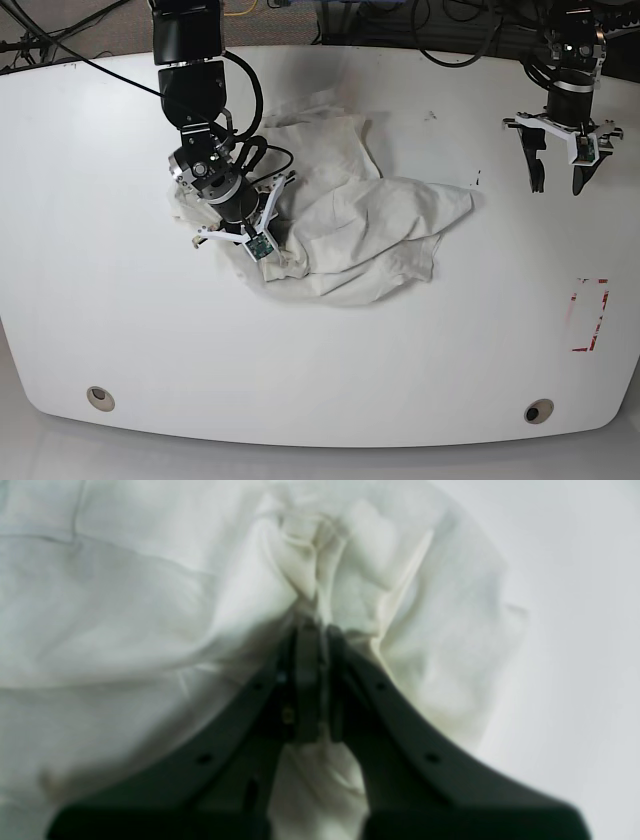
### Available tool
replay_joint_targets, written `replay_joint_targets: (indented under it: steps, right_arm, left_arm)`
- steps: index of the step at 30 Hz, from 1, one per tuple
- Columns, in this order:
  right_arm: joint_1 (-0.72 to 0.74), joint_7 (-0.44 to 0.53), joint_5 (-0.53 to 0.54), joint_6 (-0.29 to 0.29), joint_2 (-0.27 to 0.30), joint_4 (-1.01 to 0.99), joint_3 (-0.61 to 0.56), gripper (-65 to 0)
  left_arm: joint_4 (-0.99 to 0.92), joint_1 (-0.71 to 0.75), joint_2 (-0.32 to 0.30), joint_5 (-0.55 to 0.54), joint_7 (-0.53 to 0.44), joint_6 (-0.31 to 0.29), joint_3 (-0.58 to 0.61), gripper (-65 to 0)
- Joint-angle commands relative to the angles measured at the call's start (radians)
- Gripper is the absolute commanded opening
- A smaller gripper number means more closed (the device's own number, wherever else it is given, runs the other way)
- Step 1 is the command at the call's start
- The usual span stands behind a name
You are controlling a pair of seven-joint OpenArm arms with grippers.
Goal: Fold the T-shirt properly
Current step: 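Lower the right gripper onto the shirt edge and pinch it, then lower the left gripper toward the shirt near the right gripper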
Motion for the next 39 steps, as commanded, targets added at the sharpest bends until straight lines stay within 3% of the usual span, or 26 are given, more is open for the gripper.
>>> replay_joint_targets:
  steps: [1, 17, 39]
  right_arm:
    - [0.003, 0.006, 0.003, 0.004, 0.0, 0.052, -0.001, -64.2]
    - [-0.114, -0.046, 0.007, 0.005, -0.021, 0.328, -0.035, -64.1]
    - [-0.117, -0.156, 0.005, 0.011, -0.018, 0.426, -0.019, -64.1]
  left_arm:
    - [0.018, 0.0, -0.007, -0.002, -0.032, 0.006, -0.004, -28.2]
    - [0.013, -0.028, -0.005, -0.001, -0.003, 0.006, 0.018, -28.0]
    - [0.002, -0.03, 0.015, -0.001, 0.019, 0.008, 0.009, -27.6]
